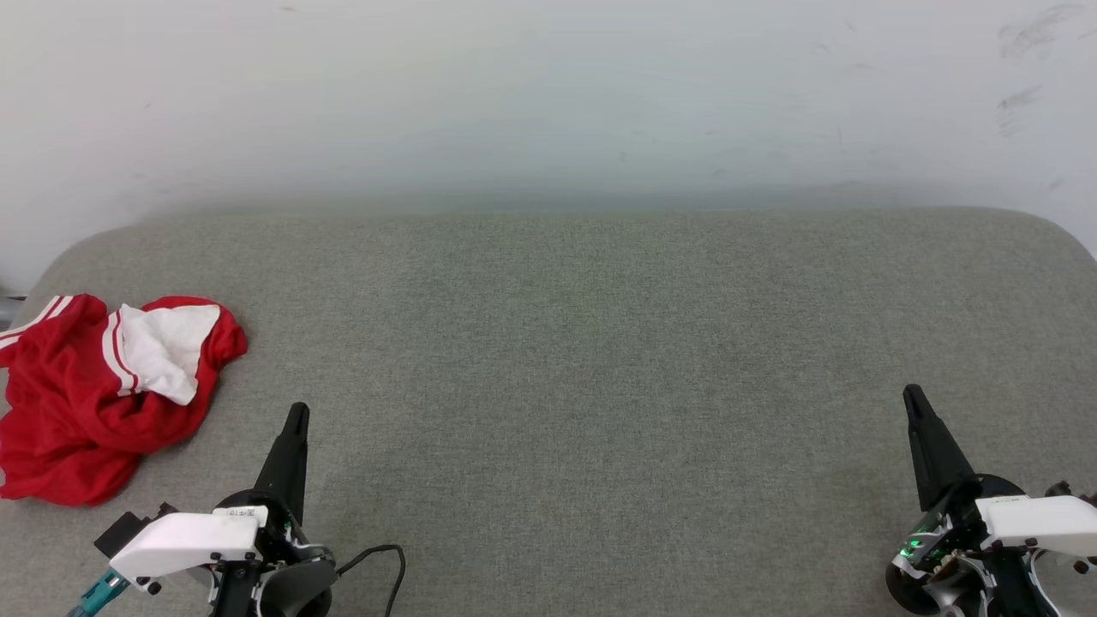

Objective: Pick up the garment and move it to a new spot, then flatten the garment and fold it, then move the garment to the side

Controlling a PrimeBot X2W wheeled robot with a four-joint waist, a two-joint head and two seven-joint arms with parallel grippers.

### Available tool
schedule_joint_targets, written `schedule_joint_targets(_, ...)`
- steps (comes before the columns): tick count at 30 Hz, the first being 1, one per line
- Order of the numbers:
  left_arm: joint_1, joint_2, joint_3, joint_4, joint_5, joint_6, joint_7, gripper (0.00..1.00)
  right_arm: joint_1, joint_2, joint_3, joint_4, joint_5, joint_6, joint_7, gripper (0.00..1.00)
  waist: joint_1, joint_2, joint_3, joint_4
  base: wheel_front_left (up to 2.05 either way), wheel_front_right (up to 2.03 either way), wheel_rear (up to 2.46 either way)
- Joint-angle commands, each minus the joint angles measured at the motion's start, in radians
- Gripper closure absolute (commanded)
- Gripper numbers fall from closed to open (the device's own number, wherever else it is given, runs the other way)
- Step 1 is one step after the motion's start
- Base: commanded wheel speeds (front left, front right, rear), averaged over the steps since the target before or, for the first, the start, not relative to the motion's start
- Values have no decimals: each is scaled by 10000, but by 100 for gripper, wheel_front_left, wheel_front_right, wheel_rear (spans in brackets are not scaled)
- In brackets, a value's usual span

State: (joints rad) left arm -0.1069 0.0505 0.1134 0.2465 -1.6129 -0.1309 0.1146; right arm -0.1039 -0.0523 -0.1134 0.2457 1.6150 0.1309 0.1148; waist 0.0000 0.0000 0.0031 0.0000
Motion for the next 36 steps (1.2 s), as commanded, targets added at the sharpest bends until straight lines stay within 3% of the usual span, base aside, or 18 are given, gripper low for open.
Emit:
schedule_joint_targets(1, -65, -10, 18, -16, 8, -17, 9, 100, -131, 37, 6, 6, -55, -4, -6, 100, 0, 0, 0, 0, 0, 0, 0)
schedule_joint_targets(25, -65, -10, 19, -16, 8, -17, 9, 100, -131, 37, 6, 6, -55, -4, -6, 100, 0, 0, 0, 0, 0, 0, 0)
schedule_joint_targets(26, 0, 0, -4, -1, 0, 0, -1, 0, 0, 0, 0, 0, -1, 0, -1, 0, 0, 0, 0, 0, 0, 0, 0)
schedule_joint_targets(36, 209, -15, 0, -27, 491, 2, -376, 0, 199, 5, 138, 96, -462, 0, -374, 0, 0, 0, 14, 1, 0, 0, 0)
